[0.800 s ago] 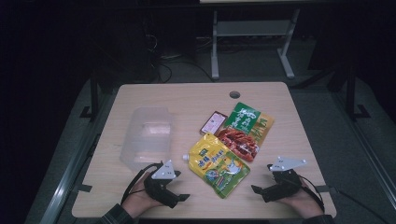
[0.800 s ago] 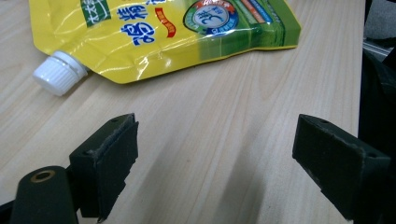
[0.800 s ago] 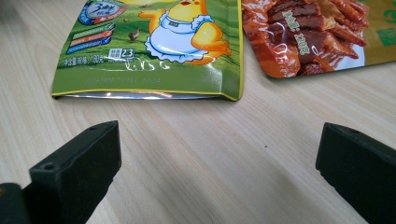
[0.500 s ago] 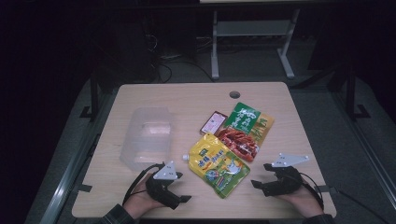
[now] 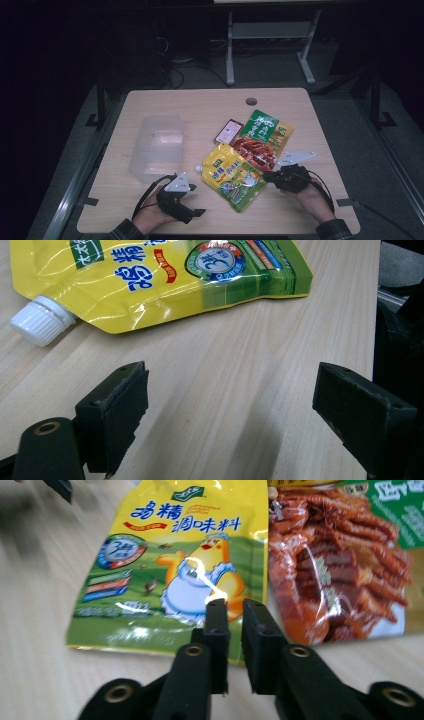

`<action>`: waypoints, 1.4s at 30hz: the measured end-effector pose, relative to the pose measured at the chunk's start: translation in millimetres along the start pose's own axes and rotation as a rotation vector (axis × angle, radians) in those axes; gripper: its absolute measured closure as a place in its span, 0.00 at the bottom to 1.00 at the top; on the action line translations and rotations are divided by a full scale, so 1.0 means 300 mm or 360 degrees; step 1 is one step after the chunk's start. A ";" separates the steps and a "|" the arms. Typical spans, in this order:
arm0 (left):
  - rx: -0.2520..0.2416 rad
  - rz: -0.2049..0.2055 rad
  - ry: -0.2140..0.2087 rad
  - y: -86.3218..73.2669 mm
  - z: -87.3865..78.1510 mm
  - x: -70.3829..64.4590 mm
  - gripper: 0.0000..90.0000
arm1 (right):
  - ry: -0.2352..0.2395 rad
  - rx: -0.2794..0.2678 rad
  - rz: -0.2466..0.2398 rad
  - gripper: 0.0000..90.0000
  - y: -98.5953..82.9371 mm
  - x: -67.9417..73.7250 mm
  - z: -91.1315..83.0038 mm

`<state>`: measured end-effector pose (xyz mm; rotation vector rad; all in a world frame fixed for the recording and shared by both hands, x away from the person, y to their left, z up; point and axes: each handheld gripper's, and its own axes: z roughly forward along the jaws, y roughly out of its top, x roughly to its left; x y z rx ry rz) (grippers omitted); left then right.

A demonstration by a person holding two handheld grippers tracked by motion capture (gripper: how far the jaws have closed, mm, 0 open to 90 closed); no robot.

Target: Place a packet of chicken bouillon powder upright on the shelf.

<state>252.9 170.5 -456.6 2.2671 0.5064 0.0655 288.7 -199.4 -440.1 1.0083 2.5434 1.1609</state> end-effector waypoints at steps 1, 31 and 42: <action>0.0007 0.0003 0.0001 0.000 0.001 -0.001 0.16 | -0.0001 0.0003 -0.0008 0.99 0.006 -0.004 0.008; -0.0020 0.0024 -0.0006 0.004 -0.014 -0.005 0.15 | 0.0168 0.0197 -0.0178 1.00 0.049 0.021 0.136; -0.0021 0.0019 -0.0013 0.005 -0.012 -0.009 0.16 | 0.0347 0.0236 -0.0267 1.00 0.033 0.101 0.137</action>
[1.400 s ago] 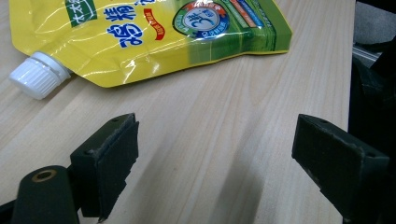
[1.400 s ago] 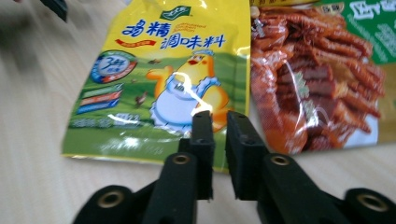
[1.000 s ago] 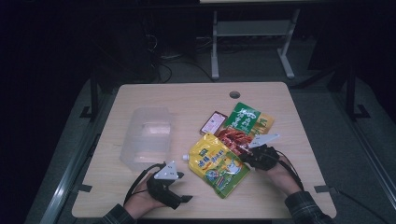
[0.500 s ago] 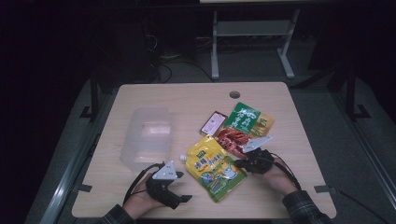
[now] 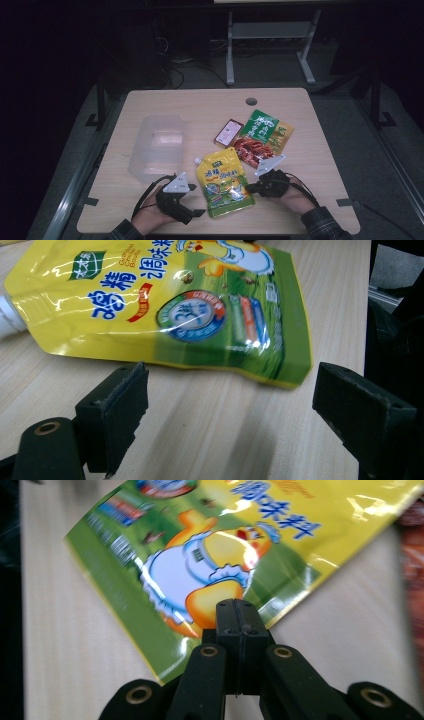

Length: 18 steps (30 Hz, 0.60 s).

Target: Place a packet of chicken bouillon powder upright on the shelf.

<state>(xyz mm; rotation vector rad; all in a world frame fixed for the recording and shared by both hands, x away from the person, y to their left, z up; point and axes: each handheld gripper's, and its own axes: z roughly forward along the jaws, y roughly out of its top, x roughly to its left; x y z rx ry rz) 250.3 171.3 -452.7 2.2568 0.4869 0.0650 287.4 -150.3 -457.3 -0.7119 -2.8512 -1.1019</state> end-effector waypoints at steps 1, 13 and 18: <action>0.0002 0.0001 -0.0001 0.000 0.000 0.000 0.15 | 0.0022 0.0009 -0.0017 1.00 0.002 0.009 0.006; 0.0015 0.0008 -0.0003 0.002 0.004 0.001 0.16 | -0.0128 -0.0076 0.0007 1.00 0.102 -0.052 0.014; 0.0013 0.0007 -0.0006 0.002 0.004 0.003 0.15 | -0.0186 -0.0105 0.0049 1.00 0.171 -0.118 0.045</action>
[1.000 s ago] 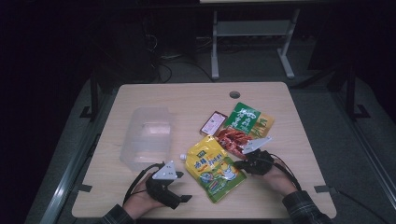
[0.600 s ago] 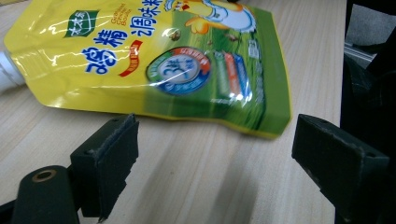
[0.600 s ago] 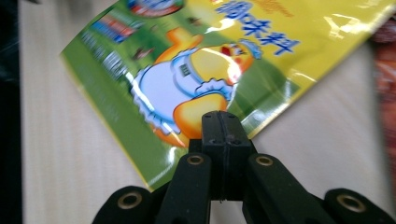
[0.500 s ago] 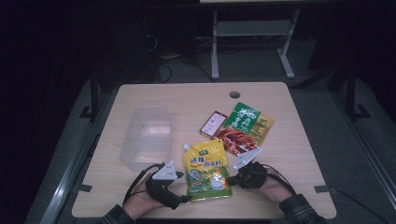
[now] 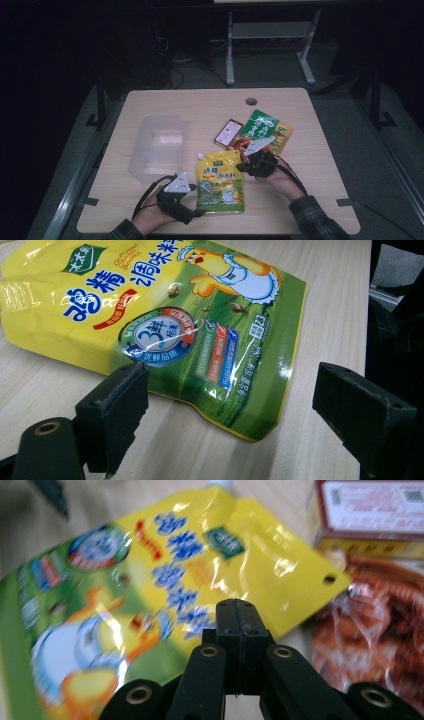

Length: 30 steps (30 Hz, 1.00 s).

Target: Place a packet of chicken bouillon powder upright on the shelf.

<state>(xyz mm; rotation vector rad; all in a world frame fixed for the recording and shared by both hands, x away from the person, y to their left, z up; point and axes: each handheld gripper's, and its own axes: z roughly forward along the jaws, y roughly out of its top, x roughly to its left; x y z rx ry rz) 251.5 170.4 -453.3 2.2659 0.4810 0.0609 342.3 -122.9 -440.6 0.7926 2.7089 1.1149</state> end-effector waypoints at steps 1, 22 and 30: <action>-0.0001 -0.0002 -0.0001 0.000 0.000 0.001 0.16 | -0.0016 0.0008 -0.0008 1.00 0.013 -0.007 0.013; 0.0007 0.0024 0.0012 0.000 -0.010 0.007 0.15 | -0.0056 0.0229 -0.0182 1.00 0.069 0.029 0.134; -0.0005 0.0008 0.0011 0.000 -0.010 0.006 0.16 | -0.0088 0.0271 -0.0151 1.00 0.016 0.060 0.080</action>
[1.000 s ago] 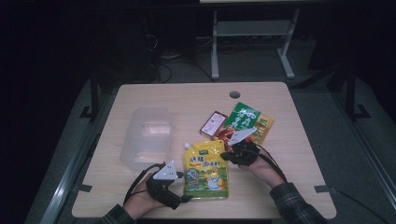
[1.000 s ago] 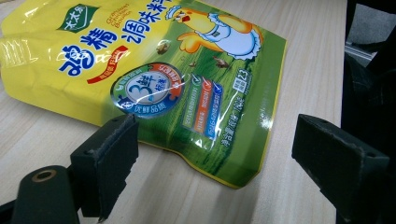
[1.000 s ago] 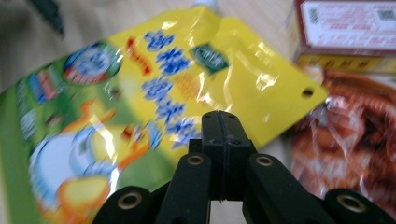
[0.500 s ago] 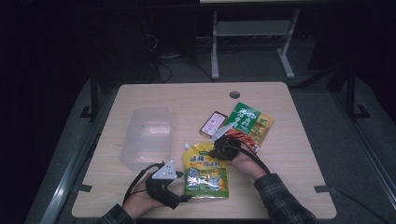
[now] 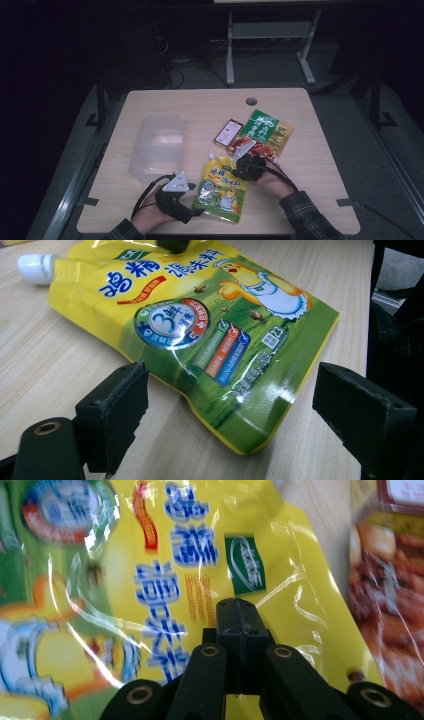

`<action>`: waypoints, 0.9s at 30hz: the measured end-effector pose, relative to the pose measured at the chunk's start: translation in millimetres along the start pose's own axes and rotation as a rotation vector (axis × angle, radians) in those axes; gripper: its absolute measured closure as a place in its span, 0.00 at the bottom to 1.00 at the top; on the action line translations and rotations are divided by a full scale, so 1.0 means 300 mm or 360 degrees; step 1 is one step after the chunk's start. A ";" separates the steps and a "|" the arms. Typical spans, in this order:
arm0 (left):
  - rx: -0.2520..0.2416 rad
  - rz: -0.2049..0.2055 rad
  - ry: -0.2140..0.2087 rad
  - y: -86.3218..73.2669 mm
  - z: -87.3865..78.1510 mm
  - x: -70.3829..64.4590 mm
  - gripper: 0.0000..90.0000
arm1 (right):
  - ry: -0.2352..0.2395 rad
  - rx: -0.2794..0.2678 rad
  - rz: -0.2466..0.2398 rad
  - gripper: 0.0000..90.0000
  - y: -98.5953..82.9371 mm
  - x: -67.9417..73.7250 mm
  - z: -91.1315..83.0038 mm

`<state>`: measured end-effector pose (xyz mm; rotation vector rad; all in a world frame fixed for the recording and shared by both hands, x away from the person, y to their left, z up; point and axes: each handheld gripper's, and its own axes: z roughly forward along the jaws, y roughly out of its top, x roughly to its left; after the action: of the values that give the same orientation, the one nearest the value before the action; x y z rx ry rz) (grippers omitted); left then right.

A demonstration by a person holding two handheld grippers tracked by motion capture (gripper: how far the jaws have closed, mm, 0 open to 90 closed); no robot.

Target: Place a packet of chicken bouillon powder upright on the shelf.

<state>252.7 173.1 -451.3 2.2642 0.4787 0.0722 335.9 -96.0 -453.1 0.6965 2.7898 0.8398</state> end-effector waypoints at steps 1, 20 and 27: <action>0.0003 0.0001 -0.0001 0.000 0.000 0.000 0.15 | -0.0014 0.0007 -0.0010 1.00 -0.010 0.002 -0.008; -0.0016 -0.0015 -0.0011 0.007 0.007 0.001 0.15 | 0.0102 -0.0161 0.0002 1.00 0.032 0.044 -0.046; -0.0021 -0.0020 -0.0015 0.006 0.006 -0.003 0.15 | 0.0109 -0.0205 -0.0099 1.00 0.186 0.057 0.046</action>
<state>252.8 170.6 -451.1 2.2474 0.4862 0.0579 346.2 -40.2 -433.8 0.5672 2.7698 1.0388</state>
